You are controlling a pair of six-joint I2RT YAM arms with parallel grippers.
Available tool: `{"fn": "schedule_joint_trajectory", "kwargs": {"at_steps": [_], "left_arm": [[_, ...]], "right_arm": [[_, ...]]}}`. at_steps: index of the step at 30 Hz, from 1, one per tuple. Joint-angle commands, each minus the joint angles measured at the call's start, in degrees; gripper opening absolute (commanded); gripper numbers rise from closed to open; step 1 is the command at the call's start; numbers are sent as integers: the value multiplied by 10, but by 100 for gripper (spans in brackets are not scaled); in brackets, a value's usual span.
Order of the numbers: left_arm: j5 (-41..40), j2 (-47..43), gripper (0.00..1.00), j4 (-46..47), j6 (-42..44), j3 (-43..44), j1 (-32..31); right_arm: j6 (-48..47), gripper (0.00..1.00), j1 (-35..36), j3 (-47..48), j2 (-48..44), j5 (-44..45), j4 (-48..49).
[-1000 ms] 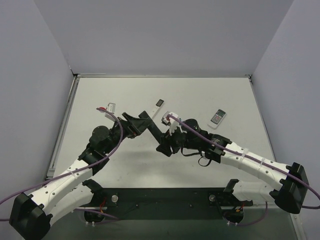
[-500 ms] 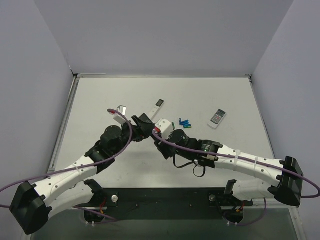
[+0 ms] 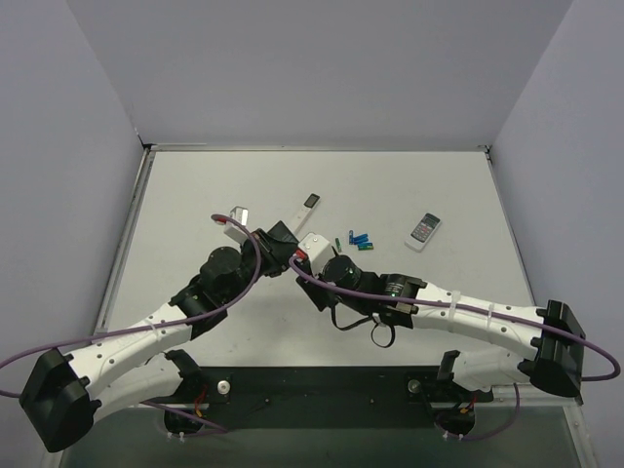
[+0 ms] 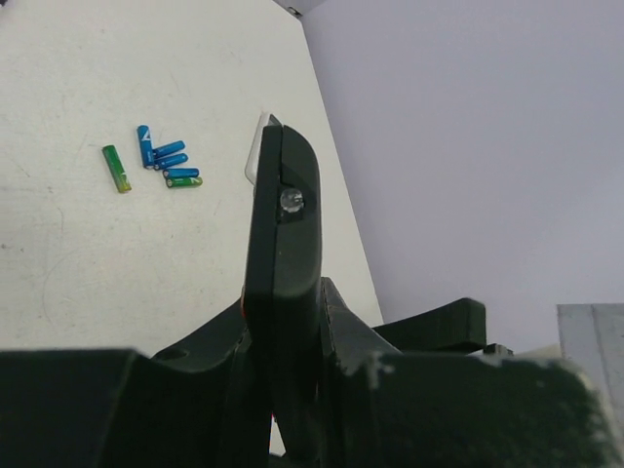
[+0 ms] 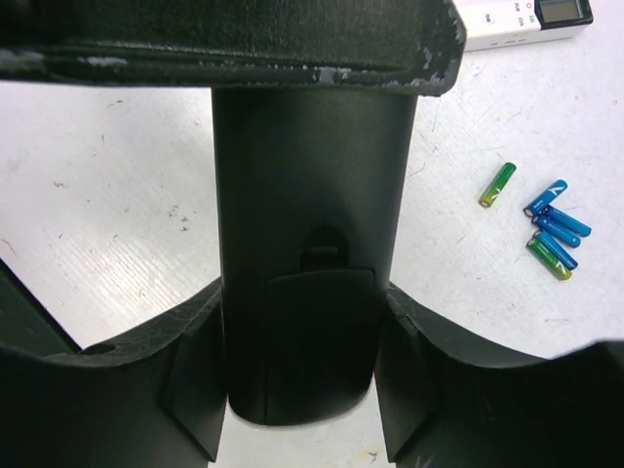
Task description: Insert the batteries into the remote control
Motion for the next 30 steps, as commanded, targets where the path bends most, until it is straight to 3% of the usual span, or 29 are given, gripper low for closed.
{"fn": "schedule_joint_trajectory", "kwargs": {"at_steps": [1, 3, 7, 10, 15, 20, 24, 30], "left_arm": [[-8, 9, 0, -20, 28, 12, 12], [8, 10, 0, -35, 28, 12, 25], [72, 10, 0, -47, 30, 11, 68], [118, 7, 0, -65, 38, 13, 87], [206, 14, 0, -85, 53, 31, 128], [260, 14, 0, -56, 72, 31, 129], [263, 6, 0, -18, 81, 13, 127], [146, -43, 0, 49, 96, -63, 113]], "right_arm": [[-6, 54, 0, 20, -39, -18, 15], [-15, 65, 0, 16, -64, -38, 15], [-40, 76, 0, -6, -125, -69, 26], [-121, 82, 1, -49, -177, -112, 66], [-244, 87, 1, -100, -222, -162, 74], [-267, 87, 1, -93, -222, -184, 73], [-174, 82, -3, -48, -168, -125, 71], [80, 82, -9, 46, -77, -31, 4]]}}
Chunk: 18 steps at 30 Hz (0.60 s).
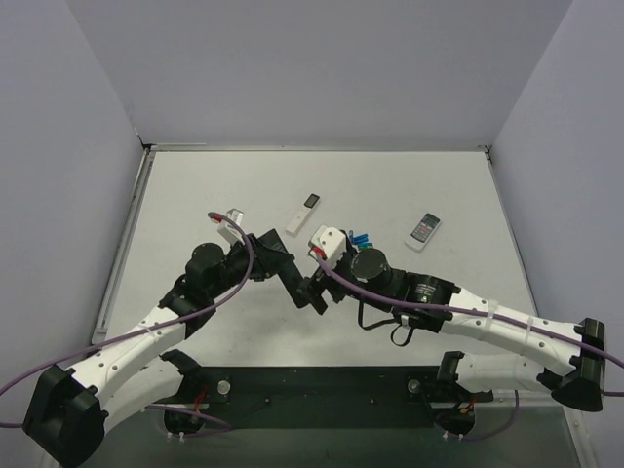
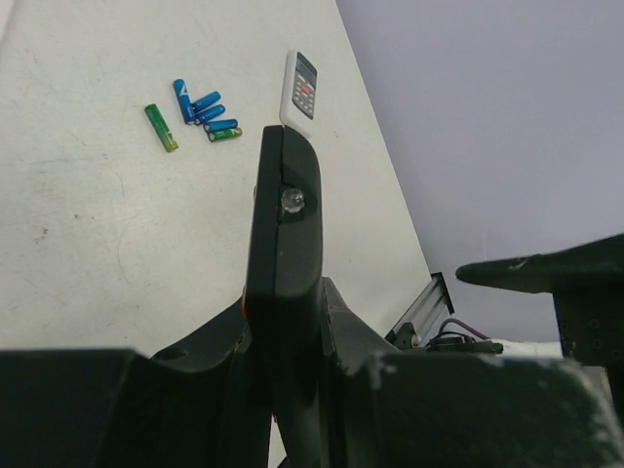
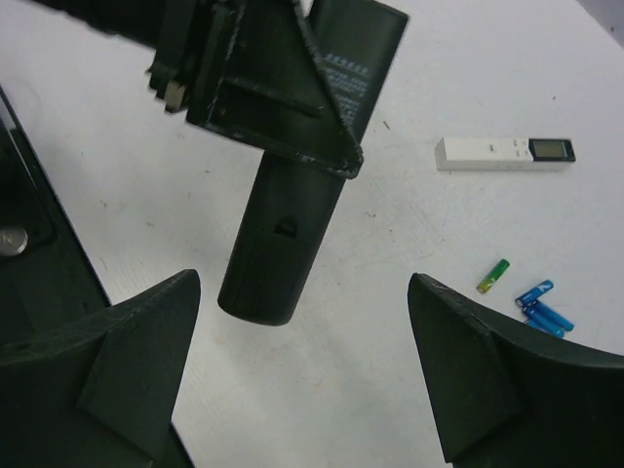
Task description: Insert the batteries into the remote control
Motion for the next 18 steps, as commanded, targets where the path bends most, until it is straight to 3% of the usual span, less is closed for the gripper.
{"fn": "schedule_joint_trajectory", "kwargs": {"at_steps": [1, 2, 7, 18], "left_arm": [[-97, -51, 0, 99, 24, -53, -18], [-120, -59, 0, 121, 34, -64, -32], [-231, -94, 0, 176, 93, -118, -78], [-267, -129, 0, 248, 119, -160, -98]], "right_arm": [[210, 82, -5, 64, 49, 85, -34], [264, 83, -8, 64, 53, 94, -35], [357, 83, -12, 76, 88, 131, -45], [446, 76, -34, 85, 137, 125, -53]]}}
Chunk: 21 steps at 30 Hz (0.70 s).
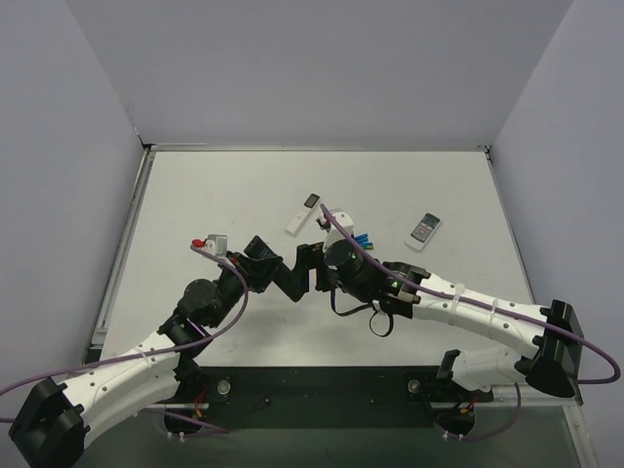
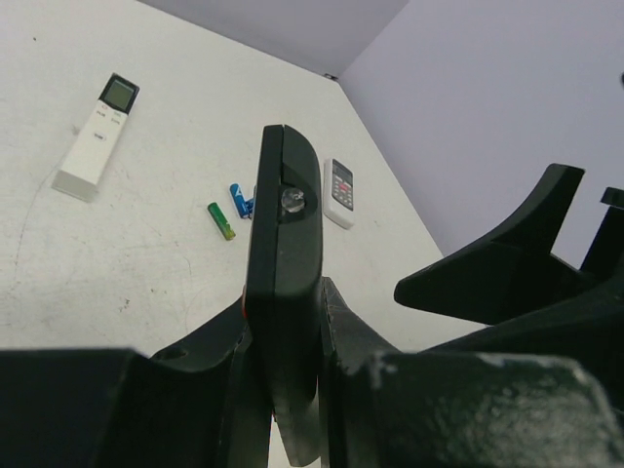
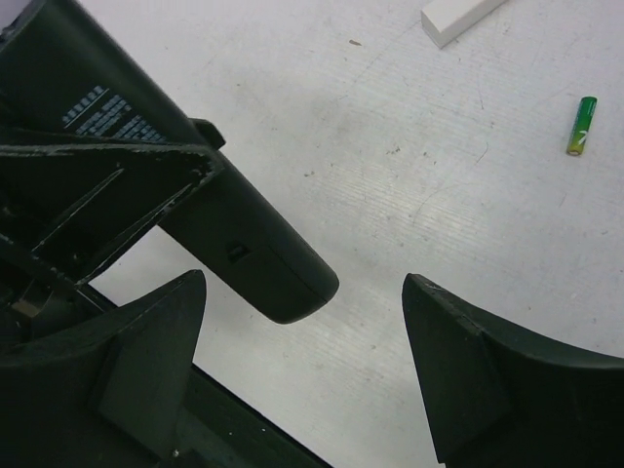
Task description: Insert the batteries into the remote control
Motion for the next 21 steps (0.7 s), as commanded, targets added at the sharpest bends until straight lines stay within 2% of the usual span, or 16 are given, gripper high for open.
{"fn": "schedule_joint_trajectory", "kwargs": {"at_steps": [1, 12, 21], "left_arm": [[-29, -19, 0, 76, 22, -4, -7], [-43, -19, 0, 86, 23, -8, -15], [-53, -17, 0, 91, 23, -5, -18]], "right_arm": [[79, 76, -16, 18, 15, 12, -1], [133, 72, -32, -1, 39, -40, 65], [147, 70, -35, -10, 53, -53, 67]]}}
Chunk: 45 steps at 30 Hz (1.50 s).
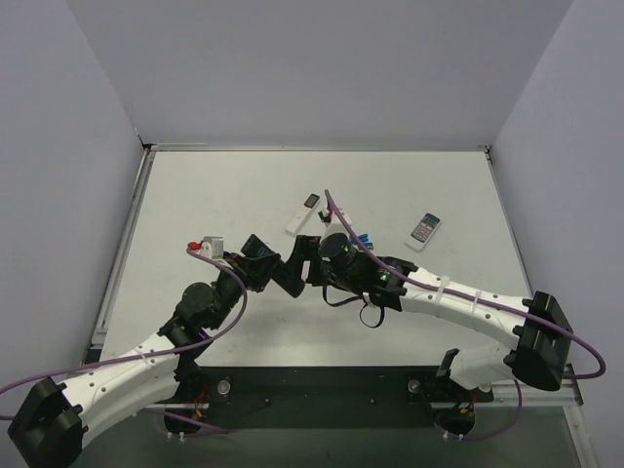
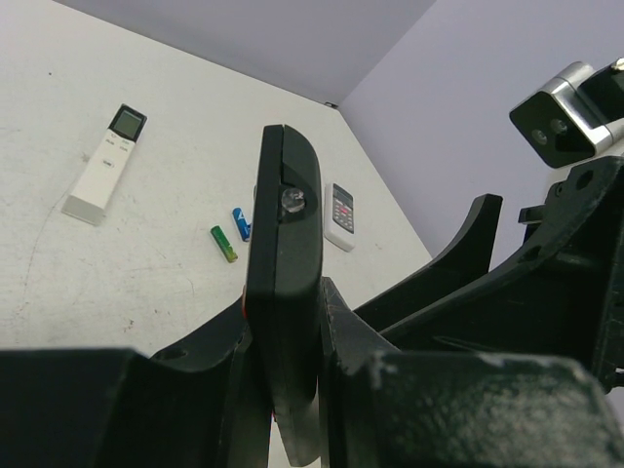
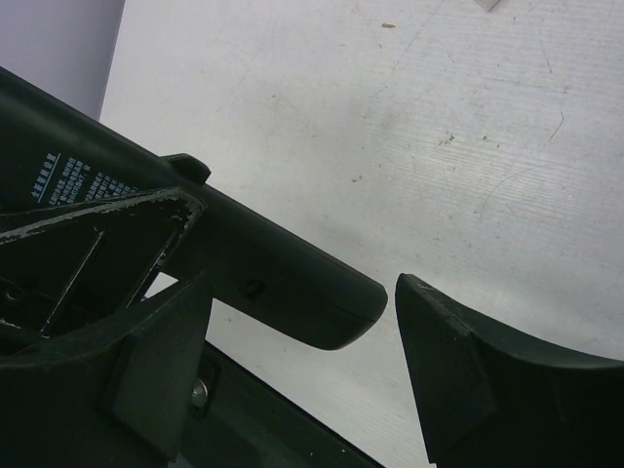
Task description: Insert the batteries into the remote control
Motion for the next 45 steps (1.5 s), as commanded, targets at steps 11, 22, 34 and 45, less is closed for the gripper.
{"fn": "schedule_joint_trajectory", "kwargs": {"at_steps": [11, 22, 34, 45], "left_arm": [[-28, -12, 0, 49, 1, 6, -6], [-28, -13, 0, 48, 7, 3, -7], [-36, 0, 0, 41, 8, 5, -10], [-39, -2, 0, 42, 5, 9, -12]], "right_arm": [[35, 68, -14, -30, 18, -24, 18], [55, 66, -24, -46, 19, -37, 50], [65, 64, -24, -72, -11, -29, 128], [72, 64, -25, -65, 5, -27, 108]]}}
